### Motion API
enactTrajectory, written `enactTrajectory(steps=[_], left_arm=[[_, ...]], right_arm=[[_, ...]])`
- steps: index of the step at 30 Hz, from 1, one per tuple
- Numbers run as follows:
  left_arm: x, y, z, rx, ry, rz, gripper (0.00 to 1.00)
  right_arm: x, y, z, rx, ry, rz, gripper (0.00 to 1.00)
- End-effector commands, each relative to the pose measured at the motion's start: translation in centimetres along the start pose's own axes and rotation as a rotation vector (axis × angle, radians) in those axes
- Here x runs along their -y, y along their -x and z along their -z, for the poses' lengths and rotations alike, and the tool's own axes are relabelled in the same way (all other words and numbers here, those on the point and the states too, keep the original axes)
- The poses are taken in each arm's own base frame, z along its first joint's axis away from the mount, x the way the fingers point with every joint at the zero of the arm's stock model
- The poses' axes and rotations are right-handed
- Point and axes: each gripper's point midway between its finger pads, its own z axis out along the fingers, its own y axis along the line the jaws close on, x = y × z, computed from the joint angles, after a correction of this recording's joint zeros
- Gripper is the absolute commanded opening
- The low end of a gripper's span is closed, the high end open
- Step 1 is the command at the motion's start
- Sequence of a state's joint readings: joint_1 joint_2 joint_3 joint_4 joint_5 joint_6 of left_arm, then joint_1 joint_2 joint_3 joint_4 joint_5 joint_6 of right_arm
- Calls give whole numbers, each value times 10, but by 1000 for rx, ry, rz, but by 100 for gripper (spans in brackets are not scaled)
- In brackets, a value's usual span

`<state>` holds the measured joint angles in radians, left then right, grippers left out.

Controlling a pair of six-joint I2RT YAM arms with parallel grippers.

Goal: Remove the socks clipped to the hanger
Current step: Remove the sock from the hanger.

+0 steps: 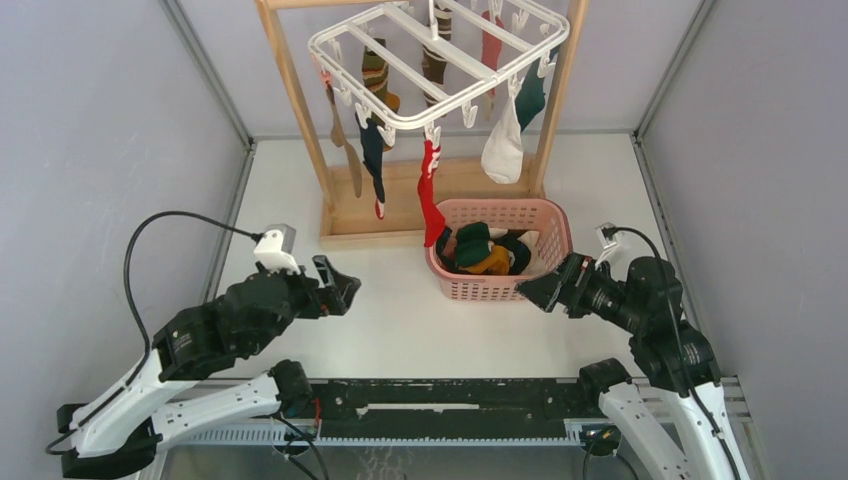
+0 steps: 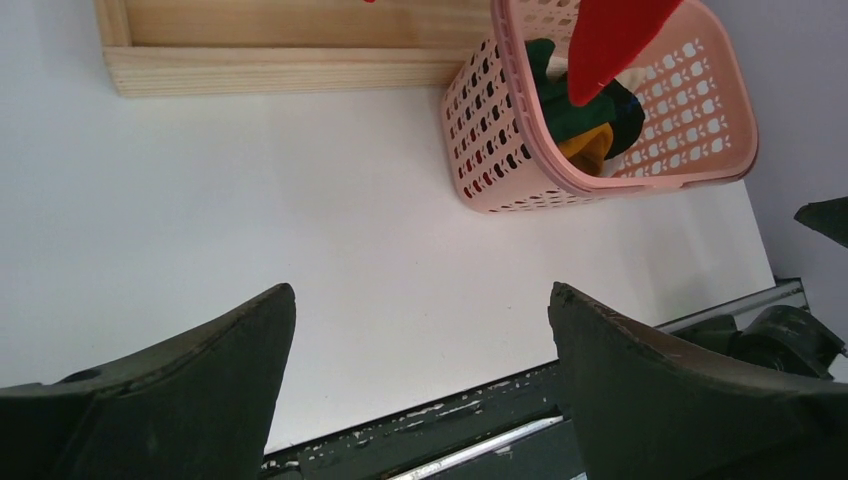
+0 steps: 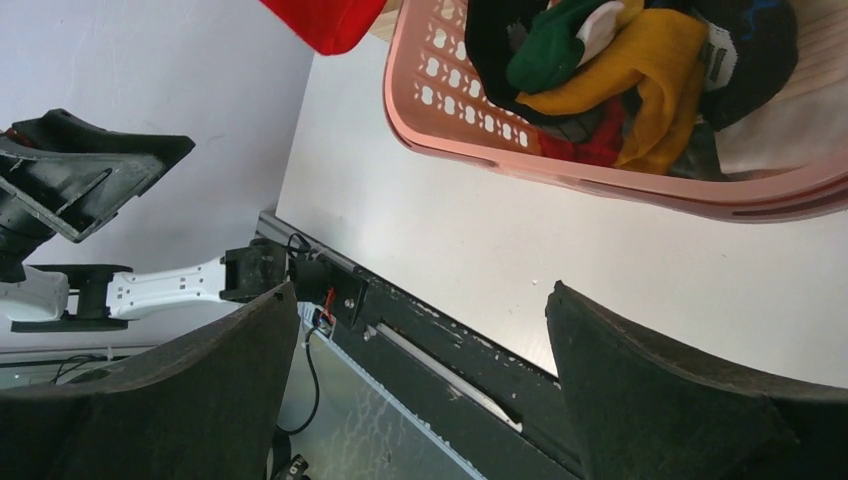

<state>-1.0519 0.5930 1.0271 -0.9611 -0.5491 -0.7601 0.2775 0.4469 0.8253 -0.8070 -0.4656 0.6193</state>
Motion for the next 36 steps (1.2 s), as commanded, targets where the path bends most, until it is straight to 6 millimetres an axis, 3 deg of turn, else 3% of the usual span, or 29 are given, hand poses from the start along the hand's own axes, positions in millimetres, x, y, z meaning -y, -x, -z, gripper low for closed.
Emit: enactTrajectory(steps=[1, 13, 19, 26, 32, 36], left_arm=[[-10, 3, 11, 12, 19, 38, 100], [5, 17, 8, 19, 4, -1, 100], [33, 25, -4, 79, -113, -19, 100], [82, 43, -31, 165, -218, -83, 100], [95, 37, -58, 169, -203, -140, 100], [94, 31, -63, 165, -199, -146, 100]], right_arm=[[-6, 8, -4, 20, 31, 28, 100], [5, 9, -2, 44, -8, 109, 100], [5, 13, -4, 91, 14, 135, 98], [2, 27, -8, 136, 18, 152, 92], [-7, 46, -14, 180, 39, 181, 89], [-15, 57, -24, 194, 75, 196, 85]])
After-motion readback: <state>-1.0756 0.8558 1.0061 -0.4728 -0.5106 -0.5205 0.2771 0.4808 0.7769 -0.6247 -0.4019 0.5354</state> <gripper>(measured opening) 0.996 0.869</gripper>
